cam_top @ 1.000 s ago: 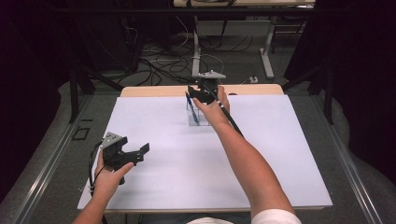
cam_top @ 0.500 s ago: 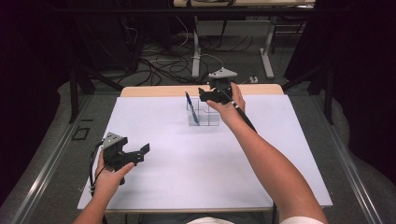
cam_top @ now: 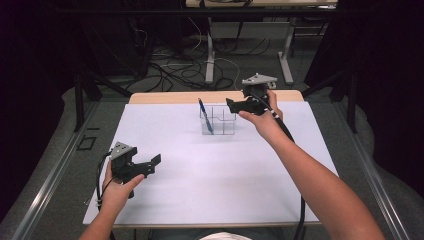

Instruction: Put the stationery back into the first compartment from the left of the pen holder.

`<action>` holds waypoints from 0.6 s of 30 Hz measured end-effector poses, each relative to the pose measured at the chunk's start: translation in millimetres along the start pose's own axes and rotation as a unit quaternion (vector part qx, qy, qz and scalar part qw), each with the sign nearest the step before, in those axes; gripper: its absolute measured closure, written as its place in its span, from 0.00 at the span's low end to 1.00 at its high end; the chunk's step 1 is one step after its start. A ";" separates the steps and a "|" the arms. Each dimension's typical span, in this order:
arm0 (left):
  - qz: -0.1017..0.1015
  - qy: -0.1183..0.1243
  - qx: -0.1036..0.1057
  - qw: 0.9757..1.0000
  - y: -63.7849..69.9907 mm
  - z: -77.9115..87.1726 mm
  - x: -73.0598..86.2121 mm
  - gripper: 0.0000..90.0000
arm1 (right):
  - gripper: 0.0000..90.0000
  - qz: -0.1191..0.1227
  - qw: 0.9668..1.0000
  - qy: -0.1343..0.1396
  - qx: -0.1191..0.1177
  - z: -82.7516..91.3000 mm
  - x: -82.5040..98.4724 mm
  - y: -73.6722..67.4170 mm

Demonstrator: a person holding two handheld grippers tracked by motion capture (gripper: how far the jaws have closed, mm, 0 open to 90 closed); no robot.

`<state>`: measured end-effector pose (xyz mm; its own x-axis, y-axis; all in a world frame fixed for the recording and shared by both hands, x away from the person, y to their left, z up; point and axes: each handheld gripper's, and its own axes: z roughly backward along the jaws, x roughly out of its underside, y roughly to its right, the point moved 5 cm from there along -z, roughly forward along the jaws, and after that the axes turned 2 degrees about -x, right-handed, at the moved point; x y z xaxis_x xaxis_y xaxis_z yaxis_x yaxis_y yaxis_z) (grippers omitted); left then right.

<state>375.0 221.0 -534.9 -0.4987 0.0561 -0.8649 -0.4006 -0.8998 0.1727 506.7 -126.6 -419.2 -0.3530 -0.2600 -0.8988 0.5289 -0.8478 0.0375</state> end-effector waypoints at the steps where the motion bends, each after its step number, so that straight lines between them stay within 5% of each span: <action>1: 0.000 0.000 0.000 1.000 0.2 0.1 -0.1 0.00 | 0.03 -0.002 1.000 -0.001 -0.003 3.8 1.2 0.5; 18: 0.001 0.002 -0.002 1.000 1.6 1.1 -0.4 0.00 | 0.00 0.015 1.000 0.010 -0.005 71.5 38.6 4.1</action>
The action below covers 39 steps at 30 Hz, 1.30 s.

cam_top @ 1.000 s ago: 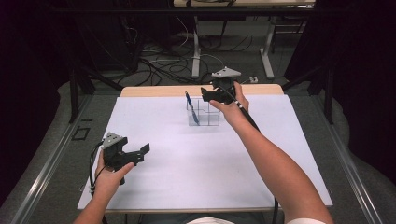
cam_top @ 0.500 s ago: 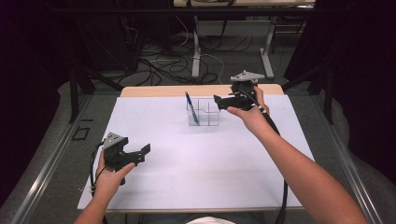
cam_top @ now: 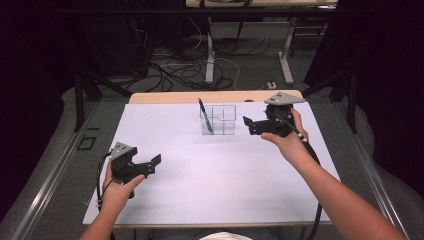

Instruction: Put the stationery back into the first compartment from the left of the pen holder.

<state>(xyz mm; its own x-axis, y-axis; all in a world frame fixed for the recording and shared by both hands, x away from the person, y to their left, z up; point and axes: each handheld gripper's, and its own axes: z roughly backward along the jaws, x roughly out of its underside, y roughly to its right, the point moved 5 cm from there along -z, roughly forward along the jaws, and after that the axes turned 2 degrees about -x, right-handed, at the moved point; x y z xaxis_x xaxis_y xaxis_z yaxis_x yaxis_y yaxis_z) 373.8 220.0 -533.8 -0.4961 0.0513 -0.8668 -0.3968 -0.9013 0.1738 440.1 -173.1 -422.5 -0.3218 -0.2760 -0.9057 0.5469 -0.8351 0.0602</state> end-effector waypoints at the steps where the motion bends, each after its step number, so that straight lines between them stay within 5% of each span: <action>1: 0.001 0.000 0.000 1.000 0.1 0.0 -0.1 0.00 | 0.00 0.000 1.000 0.000 0.000 2.8 3.9 0.1; 24: -0.003 -0.001 -0.005 1.000 1.1 -1.4 1.0 0.00 | 0.00 -0.056 0.998 -0.028 0.019 35.8 105.1 18.6; 30: -0.002 -0.004 -0.005 1.000 1.4 -1.5 1.7 0.00 | 0.00 -0.103 0.993 -0.040 0.040 31.9 137.6 30.3; 39: -0.004 -0.006 -0.007 1.000 0.7 -1.6 1.8 0.00 | 0.00 -0.143 0.986 -0.046 0.070 33.1 154.6 45.9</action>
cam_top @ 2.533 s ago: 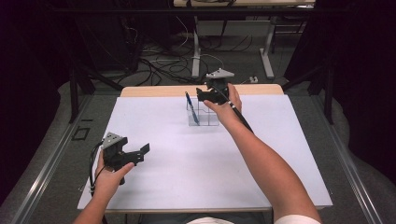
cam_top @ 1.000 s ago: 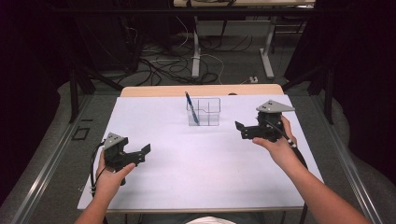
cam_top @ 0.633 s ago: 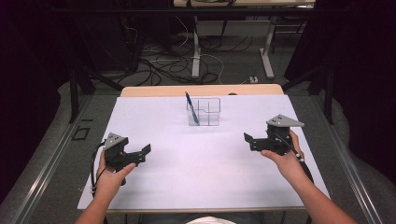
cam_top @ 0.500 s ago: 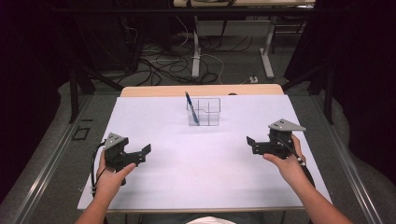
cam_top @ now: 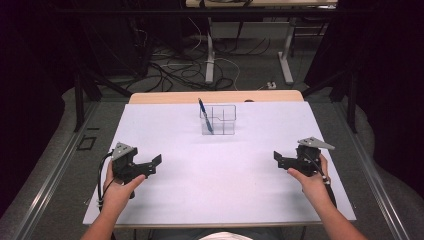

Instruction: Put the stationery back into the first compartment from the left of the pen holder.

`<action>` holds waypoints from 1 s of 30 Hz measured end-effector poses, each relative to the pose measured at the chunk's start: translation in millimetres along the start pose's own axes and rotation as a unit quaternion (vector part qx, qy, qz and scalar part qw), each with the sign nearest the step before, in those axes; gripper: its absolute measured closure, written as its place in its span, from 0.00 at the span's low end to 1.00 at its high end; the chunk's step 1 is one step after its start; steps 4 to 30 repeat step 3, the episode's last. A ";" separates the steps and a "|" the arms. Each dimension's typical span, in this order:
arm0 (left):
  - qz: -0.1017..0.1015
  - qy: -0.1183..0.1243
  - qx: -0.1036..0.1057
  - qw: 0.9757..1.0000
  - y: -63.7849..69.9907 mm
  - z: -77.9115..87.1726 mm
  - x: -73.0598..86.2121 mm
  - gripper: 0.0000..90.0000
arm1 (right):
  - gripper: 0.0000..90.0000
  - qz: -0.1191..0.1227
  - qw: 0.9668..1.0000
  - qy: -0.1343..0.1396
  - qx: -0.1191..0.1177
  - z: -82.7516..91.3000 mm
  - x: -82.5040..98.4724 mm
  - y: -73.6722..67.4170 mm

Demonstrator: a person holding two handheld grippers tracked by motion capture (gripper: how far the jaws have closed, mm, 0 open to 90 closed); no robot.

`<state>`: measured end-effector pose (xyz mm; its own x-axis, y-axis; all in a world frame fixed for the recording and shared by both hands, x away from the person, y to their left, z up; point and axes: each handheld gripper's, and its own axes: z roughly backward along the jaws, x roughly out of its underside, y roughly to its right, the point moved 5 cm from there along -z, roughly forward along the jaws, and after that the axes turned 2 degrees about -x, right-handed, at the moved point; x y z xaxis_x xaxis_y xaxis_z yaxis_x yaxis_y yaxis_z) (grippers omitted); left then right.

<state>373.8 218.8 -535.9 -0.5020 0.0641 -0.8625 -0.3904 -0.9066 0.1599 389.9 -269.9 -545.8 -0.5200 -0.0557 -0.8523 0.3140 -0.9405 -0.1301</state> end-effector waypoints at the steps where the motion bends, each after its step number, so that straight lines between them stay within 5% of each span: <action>1: 0.000 0.001 -0.001 1.000 0.0 -0.1 0.0 0.00 | 0.00 -0.001 1.000 -0.001 0.002 0.2 0.9 1.2; 30: -0.001 0.000 -0.001 1.000 -0.2 -0.1 -0.1 0.00 | 0.00 -0.007 1.000 -0.005 0.007 0.4 2.7 3.2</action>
